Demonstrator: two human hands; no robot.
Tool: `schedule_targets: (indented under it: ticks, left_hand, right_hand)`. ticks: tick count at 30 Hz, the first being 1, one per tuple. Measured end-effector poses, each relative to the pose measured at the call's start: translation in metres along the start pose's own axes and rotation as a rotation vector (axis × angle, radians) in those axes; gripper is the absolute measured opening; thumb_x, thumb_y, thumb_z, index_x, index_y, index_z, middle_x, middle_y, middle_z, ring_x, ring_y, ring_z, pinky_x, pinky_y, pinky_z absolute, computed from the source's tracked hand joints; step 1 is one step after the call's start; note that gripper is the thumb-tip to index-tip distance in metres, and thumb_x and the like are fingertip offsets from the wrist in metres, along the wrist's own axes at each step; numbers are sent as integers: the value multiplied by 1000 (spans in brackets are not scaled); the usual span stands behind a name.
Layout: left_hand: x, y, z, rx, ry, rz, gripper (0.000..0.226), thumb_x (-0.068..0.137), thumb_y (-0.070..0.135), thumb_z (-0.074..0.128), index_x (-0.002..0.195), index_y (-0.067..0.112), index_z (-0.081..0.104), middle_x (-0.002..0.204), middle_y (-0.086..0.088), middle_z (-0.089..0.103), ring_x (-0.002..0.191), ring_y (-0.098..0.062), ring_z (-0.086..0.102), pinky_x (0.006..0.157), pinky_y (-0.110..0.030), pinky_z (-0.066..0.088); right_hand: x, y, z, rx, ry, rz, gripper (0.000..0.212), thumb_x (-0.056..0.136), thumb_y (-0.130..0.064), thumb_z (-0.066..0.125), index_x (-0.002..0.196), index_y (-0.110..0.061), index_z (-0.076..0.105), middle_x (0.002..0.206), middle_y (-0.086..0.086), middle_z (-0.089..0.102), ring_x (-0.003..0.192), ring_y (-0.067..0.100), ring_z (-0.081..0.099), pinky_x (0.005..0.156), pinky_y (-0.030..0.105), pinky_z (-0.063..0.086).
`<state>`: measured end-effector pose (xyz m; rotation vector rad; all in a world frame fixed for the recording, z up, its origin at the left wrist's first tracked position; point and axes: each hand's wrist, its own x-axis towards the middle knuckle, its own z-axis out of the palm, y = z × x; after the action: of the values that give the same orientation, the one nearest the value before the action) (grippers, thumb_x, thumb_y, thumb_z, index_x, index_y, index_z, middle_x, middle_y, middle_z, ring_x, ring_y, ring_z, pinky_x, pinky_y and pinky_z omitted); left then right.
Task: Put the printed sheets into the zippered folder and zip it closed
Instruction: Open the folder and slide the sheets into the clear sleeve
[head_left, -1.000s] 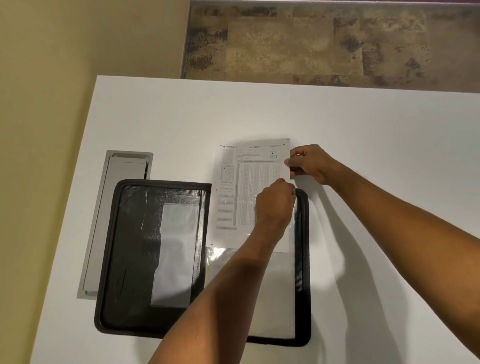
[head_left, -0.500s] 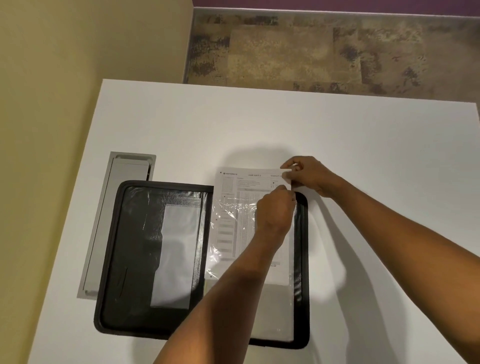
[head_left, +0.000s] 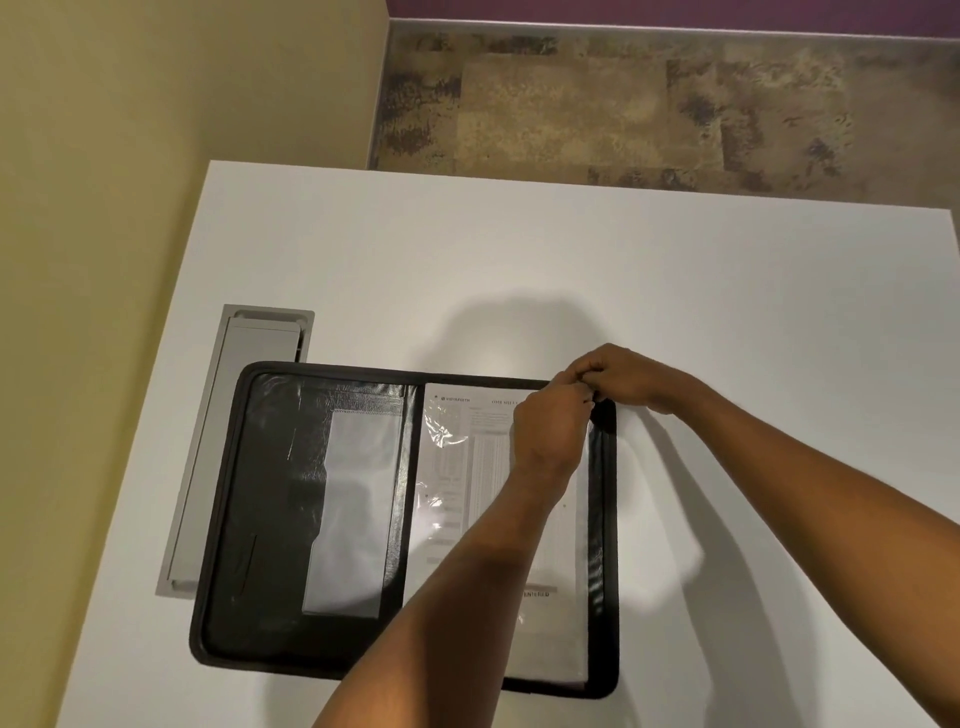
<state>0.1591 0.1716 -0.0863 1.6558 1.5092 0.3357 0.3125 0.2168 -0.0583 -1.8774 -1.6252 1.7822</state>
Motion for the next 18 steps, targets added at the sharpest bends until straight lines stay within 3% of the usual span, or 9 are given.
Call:
schedule_targets:
  ticks: [2,4,6,9,11,13,15,18]
  left_hand:
    - [-2,3,-2,23,16,37,22,102,28,54,108,19,73,98,6,70,77,-2,45,70,-18,33]
    - [-2,5,-3,115,7,41,23,103,28,52,102,21,73,85,14,58,64,-4,44,57,-12,28]
    - [-4,7,-4,191,-6,52,22,102,28,51,100,23,73,82,15,51,63,-3,46,52,-14,23]
    - [-5,6,-7,196,-11,72,19,99,25,56,102,24,74,88,11,58,75,-8,56,54,-16,24]
    - [-3,6,-12,205,-9,109,19,97,24,58,100,23,77,91,7,62,82,-13,59,58,-22,30]
    - [3,5,-20,260,-34,172,22,97,29,58,102,25,79,90,3,69,89,-19,59,73,-31,38]
    - [6,-2,-30,326,-70,214,25,99,35,55,107,31,78,90,4,71,95,-21,57,87,-39,36]
    - [9,-22,-47,410,-119,269,30,98,36,54,122,42,70,101,8,72,108,-19,53,97,-46,30]
  right_hand:
    - [-6,4,3,-3,-9,9,41,91,11,46,104,-10,80,98,-4,78,85,-2,69,77,18,50]
    - [-12,9,5,27,-30,12,45,89,14,46,99,-15,79,91,-17,75,82,-11,66,76,11,47]
    - [-18,11,6,49,-58,4,47,89,10,54,91,-31,77,87,-27,72,83,-13,65,73,7,48]
    - [-24,11,9,25,-126,-79,48,87,2,63,85,-45,71,82,-26,67,78,-8,63,74,9,50]
    - [-24,13,13,20,-103,-111,39,85,6,66,100,-30,71,85,-15,66,80,0,61,78,19,52]
    - [-24,16,17,1,-55,-134,32,82,5,70,106,-16,69,89,0,66,81,13,60,80,30,52]
    - [-23,19,24,-55,44,-157,28,81,-2,76,105,-15,69,91,5,69,79,18,60,77,34,51]
    - [-19,24,40,-130,226,-181,21,84,-13,80,102,-18,71,87,2,69,72,13,56,73,38,50]
